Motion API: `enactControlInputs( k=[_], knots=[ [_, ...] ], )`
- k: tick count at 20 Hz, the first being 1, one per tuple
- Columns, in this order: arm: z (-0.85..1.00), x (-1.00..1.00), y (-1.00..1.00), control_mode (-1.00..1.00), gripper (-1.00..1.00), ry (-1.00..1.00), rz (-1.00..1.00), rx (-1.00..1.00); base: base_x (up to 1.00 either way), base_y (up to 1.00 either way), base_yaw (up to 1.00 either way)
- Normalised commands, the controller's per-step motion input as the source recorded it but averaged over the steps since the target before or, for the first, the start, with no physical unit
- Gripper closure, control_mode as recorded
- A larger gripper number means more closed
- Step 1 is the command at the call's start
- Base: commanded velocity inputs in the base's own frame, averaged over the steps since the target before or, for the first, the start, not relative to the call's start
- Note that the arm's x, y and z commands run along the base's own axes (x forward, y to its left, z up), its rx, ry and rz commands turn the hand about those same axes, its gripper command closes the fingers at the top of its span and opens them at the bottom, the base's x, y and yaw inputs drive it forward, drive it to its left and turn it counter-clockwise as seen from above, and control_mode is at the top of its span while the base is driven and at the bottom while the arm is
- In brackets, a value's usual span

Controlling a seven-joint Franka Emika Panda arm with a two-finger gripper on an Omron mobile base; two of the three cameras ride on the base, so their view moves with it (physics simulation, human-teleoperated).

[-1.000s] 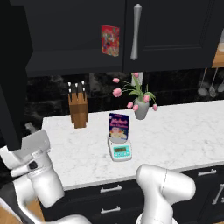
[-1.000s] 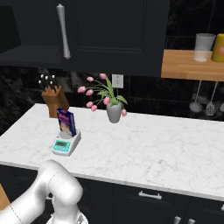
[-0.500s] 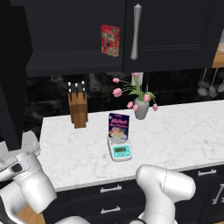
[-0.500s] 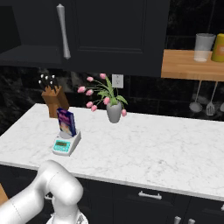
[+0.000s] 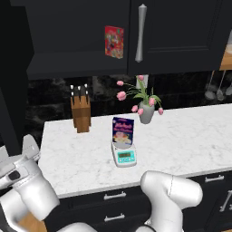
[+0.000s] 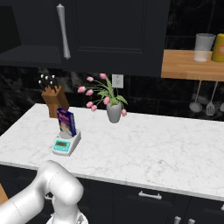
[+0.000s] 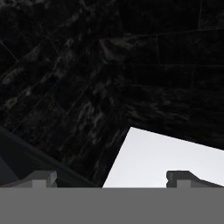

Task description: Pick the cereal and place it on the digital scale for weighing, and close the cabinet.

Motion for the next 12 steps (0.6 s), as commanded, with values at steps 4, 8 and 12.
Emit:
enactControlInputs(
  k=[4,8,12],
  knots=[
    [-0.02,0.00,0.21,-1.00,-1.00,-0.12,0.00,0.00,0.00,0.00,0.00],
    [-0.01,0.00,0.42,-1.00,-1.00,-0.14,0.00,0.00,0.00,0.00,0.00],
    [-0.01,0.00,0.41,-1.00,-1.00,-0.12,0.00,0.00,0.00,0.00,0.00]
  ],
)
